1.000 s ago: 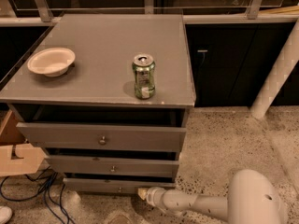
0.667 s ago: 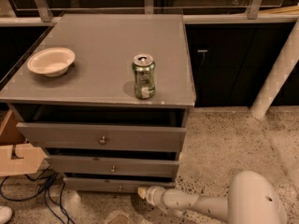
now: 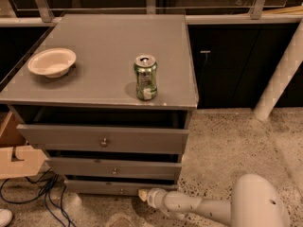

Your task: Close bottom drawer

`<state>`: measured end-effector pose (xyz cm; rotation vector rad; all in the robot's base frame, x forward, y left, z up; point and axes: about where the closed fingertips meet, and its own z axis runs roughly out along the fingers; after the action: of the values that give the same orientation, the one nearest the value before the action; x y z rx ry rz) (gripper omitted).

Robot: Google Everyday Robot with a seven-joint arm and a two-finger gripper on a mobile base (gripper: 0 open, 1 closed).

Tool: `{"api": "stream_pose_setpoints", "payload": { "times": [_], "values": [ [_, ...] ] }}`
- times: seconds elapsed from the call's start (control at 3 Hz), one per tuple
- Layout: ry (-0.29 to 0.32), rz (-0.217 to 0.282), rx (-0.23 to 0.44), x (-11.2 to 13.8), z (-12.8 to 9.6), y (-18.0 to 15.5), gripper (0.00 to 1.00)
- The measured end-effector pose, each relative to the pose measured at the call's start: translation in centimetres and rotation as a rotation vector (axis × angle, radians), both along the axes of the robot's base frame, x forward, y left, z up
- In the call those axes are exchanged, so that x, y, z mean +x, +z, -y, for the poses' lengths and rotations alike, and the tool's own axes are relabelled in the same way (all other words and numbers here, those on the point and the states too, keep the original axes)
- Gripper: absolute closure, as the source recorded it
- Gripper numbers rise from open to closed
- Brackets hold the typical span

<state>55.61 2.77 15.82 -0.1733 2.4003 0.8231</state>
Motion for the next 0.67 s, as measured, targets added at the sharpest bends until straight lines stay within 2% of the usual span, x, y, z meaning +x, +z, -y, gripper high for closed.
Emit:
{"api": "stream_pose_setpoints", "payload": {
  "times": [0.33, 0.67],
  "values": [
    [-0.036, -0.049, 0.003, -2.5, 2.3, 0.8, 1.00],
    [-0.107, -0.074, 0.019, -6.3, 5.6, 2.7, 1.00]
  ]
}}
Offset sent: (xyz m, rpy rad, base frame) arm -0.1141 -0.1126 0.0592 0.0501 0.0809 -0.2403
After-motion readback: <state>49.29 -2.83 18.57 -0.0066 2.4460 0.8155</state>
